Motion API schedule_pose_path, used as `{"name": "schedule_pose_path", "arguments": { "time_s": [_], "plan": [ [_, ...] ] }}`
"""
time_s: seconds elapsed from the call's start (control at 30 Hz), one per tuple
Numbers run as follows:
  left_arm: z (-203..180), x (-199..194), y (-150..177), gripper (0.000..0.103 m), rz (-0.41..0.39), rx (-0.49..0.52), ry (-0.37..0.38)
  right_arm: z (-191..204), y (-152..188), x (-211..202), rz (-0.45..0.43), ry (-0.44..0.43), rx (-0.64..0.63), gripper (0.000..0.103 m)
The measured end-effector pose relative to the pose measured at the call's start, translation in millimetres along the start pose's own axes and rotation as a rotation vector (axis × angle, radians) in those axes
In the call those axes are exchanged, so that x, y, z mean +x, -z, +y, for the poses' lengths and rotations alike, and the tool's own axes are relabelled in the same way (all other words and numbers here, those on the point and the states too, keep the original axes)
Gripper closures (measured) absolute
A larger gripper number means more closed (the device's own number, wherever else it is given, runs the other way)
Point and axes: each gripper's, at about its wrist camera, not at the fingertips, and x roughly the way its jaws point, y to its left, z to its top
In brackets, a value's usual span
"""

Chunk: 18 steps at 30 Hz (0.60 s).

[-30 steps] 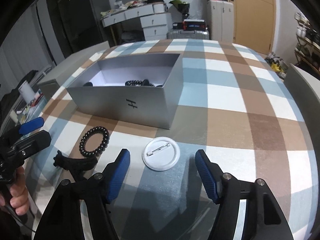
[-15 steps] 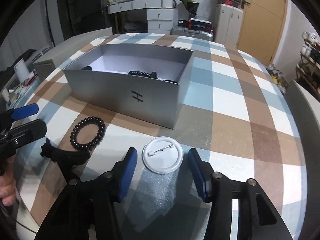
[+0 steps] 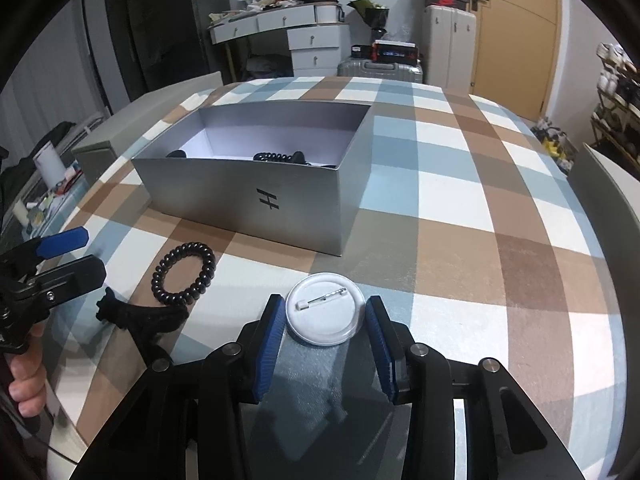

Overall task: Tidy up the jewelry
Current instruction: 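Lower the right gripper onto the white round badge and close it, then grasp the second black coiled hair tie with the left gripper while the right gripper holds the badge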

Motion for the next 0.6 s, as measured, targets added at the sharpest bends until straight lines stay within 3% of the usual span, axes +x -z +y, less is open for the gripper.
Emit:
{"name": "schedule_pose_path", "arguments": {
  "time_s": [0.1, 0.23, 0.4, 0.6],
  "plan": [
    [-2.2, 0.5, -1.3, 0.002, 0.005, 0.004, -0.002, -6.8, 0.0, -3.9, -0.006, -0.054, 0.048, 0.063],
    [0.2, 6.0, -8.5, 0.002, 0.05, -0.036, 0.107, -14.5, 0.1, -17.7, -0.05, -0.111, 0.096, 0.063],
    [-10.2, 24.5, -19.7, 0.002, 0.131, 0.003, 0.168, -16.7, -1.0, -41.3, -0.135, -0.167, 0.12, 0.063],
    [-26.6, 49.6, -31.0, 0.002, 0.235, 0.045, 0.162, -13.1, -2.8, -55.3, -0.175, -0.178, 0.094, 0.063]
  ]
}}
